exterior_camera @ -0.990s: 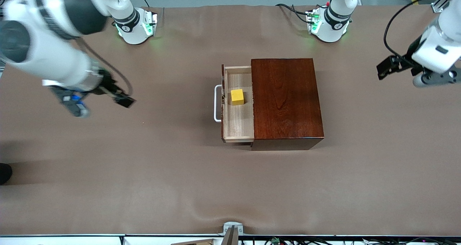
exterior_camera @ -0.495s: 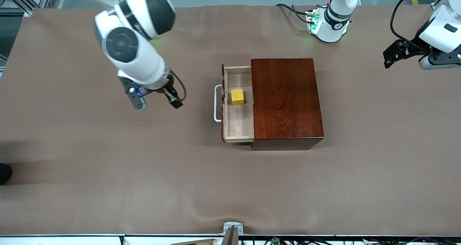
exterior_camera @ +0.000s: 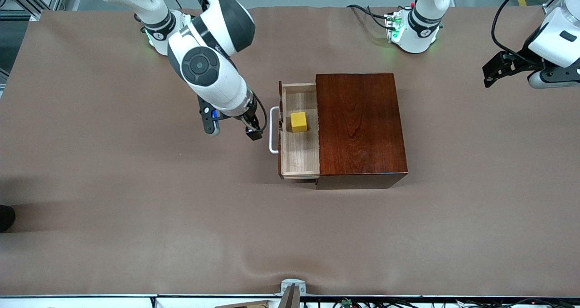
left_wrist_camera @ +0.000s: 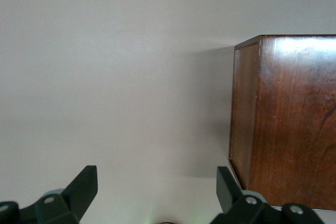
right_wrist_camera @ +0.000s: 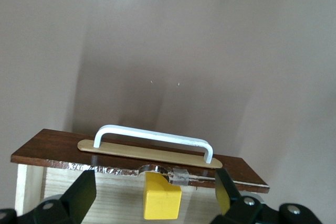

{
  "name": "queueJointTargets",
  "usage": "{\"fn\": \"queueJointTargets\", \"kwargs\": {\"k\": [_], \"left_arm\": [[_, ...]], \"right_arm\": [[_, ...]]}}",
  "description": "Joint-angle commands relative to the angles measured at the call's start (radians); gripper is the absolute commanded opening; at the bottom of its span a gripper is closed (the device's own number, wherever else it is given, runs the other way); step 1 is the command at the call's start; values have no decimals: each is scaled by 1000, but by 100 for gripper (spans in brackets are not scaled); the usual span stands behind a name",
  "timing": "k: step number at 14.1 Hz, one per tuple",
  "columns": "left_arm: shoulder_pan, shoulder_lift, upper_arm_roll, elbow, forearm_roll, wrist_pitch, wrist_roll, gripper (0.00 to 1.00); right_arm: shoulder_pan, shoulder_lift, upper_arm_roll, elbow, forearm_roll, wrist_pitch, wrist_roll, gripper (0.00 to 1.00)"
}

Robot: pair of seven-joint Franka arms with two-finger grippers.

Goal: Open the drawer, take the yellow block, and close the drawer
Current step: 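Lower the right gripper into the drawer over the yellow block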

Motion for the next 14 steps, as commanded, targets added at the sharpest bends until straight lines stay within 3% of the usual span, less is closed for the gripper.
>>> {"fn": "queueJointTargets", "kwargs": {"k": [1,3,14], "left_arm": [[15,-7,-7,0,-10,8,20,100],[14,-6,-7,2,-10,10,20,100],[12,11,-10,6,-10,27,20,100]], "right_arm": [[46,38,-12,24,49,83,62,100],[62,67,-10,25,54,147,137,100],[174,204,-12,51,42,218,207,100]]}}
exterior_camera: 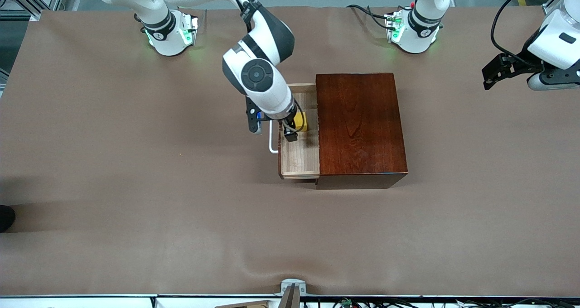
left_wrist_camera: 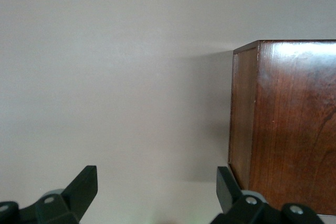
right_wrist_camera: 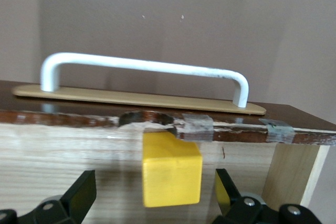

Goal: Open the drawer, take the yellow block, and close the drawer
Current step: 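Lower the right gripper into the drawer over the yellow block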

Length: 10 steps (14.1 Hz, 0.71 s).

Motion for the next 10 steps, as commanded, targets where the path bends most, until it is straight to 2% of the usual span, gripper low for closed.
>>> {"fn": "queueJointTargets", "kwargs": {"k": [1,5,6,9,10], "left_arm": [[12,5,-8,6,-10,6,20,100],[12,6,-8,6,-10,6,20,100],[12,6,-8,6,-10,6,20,100],[12,6,-8,6,-10,8,20,100],[12,8,-8,6,-10,10,20,100]], "right_arm": [[34,39,-13,26,7,3,19,100],[42,45,-15,18,-7,4,19,100],[45,52,-15,16,-10,13,19,94],[59,62,-15,12,-25,58,19,42],[59,62,-15,12,-27,56,18,28]]}}
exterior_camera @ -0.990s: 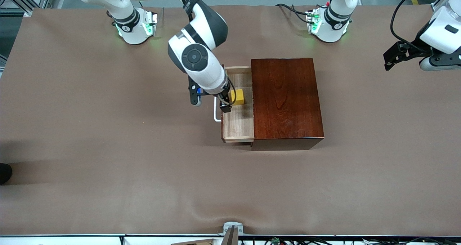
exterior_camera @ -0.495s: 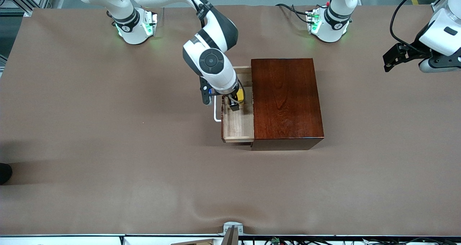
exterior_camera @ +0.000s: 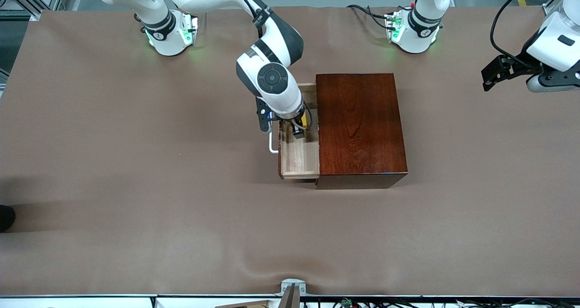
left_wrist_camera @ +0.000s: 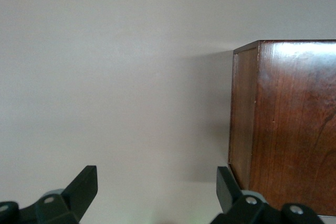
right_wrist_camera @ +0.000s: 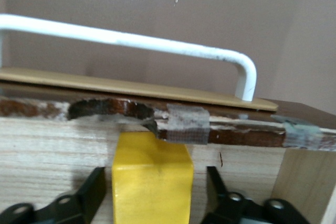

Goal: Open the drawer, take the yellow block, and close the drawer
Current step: 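Close the right gripper on the yellow block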

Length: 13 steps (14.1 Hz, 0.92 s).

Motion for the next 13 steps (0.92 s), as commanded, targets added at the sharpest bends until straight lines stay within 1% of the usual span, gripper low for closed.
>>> {"fn": "queueJointTargets", "kwargs": {"k": [1,2,5,8,11,13], "left_arm": [[12,3,-8,6,-10,8,20,100],[12,5,-8,5,-10,8,20,100],[12,6,-8,6,-10,8,20,100],[12,5,-8,6,-10,8,20,100],[12,5,-8,6,-10,8,20,100],[12,5,-8,6,-10,8,20,100]], "right_arm": [[17,9,-13,12,-19,5,16,8],[17,7,-13,15,-21,2,15,0],[8,-3,-14,26,-38,-4,18,0],[-10,-40,-17,32,-36,-33,16,0],[-55,-42,-17,148,-35,-202,15,0],[-105,-45,-14,199,-27,-269,10,0]]}}
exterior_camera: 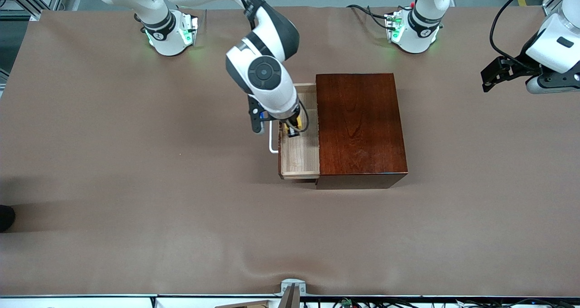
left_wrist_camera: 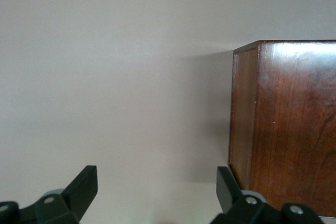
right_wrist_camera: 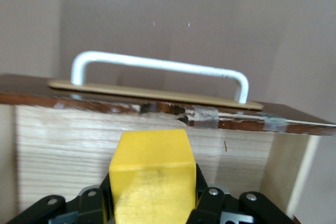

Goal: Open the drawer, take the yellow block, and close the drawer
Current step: 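Close the right gripper on the yellow block, then lift the yellow block out of the drawer with the right gripper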

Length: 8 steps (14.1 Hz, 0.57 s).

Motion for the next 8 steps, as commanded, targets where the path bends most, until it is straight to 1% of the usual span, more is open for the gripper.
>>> {"fn": "queueJointTargets", "kwargs": {"k": [1,4,6,8], "left_arm": [[12,0,-8,5,-10,5,20,100],[12,0,-8,5,-10,5,20,100],[12,2,-8,5,-10,5,20,100],[12,2,-8,5,-10,5,20,100]], "right_arm": [[-73,-7,19,87,-10,-100,7,0],[-129,-7,16,179,-15,-190,-40,0],[-174,-27,17,186,-13,-227,-120,0],[-209,-72,13,184,-21,-235,-193,0]]}}
